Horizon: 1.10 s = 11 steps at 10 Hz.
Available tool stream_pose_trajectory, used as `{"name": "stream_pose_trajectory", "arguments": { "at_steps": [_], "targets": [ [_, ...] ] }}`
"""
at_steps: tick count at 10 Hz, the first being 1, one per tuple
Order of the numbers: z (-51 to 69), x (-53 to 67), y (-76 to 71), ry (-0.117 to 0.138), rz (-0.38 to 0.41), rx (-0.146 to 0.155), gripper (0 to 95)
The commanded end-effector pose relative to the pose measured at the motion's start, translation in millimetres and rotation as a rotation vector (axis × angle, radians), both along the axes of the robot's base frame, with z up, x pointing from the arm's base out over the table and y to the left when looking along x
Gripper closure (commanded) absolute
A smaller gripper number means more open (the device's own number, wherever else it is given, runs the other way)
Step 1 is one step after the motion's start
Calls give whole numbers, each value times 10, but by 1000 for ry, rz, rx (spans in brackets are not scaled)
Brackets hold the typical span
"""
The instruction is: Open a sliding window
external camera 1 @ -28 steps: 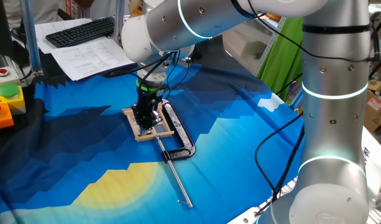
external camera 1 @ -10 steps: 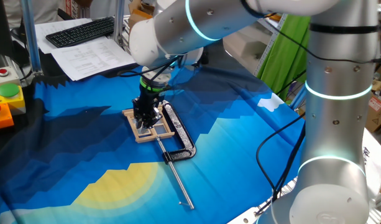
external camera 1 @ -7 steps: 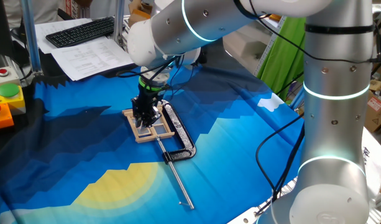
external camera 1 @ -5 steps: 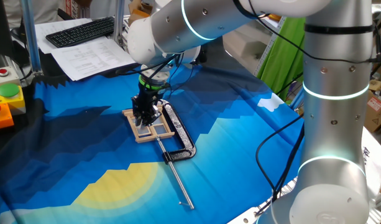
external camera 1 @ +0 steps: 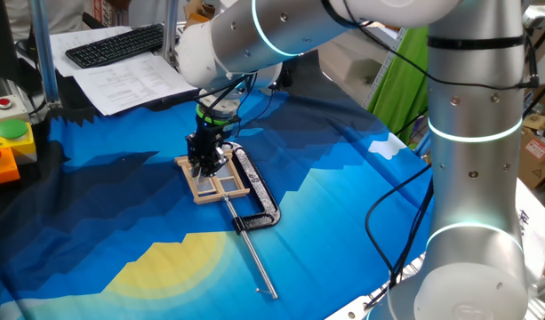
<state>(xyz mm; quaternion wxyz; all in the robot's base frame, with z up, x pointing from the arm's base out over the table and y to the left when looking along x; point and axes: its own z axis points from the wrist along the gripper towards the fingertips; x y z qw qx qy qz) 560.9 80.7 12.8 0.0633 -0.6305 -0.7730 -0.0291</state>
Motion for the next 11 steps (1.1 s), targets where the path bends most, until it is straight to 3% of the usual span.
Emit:
{"name": "stream_pose_trajectory", "arguments": {
  "at_steps": [1,11],
  "targets": [
    [19,0,4,4,-7,7,950],
    [-20,39,-2,1,0,-3,950]
  ]
}}
